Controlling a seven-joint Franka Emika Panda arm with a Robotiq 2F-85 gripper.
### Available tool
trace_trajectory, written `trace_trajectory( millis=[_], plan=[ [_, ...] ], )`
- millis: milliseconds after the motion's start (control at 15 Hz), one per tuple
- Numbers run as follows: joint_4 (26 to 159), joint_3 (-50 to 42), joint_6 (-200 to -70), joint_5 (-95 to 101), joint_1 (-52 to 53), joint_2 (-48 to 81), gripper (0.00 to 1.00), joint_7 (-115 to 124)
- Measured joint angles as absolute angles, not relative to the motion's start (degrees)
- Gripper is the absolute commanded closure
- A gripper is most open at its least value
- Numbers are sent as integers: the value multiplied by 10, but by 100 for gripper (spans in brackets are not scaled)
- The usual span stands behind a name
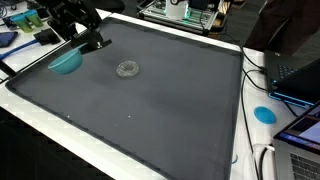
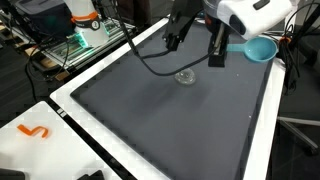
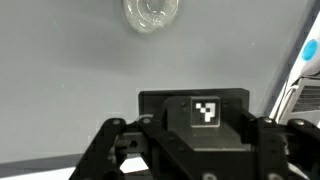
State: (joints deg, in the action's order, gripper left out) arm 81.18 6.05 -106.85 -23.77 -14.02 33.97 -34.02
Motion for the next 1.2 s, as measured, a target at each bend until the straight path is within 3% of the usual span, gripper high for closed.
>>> trace_trajectory(
  millis=[1200],
  plan=[
    [851, 39, -1015, -377, -212, 345, 69, -533]
  ],
)
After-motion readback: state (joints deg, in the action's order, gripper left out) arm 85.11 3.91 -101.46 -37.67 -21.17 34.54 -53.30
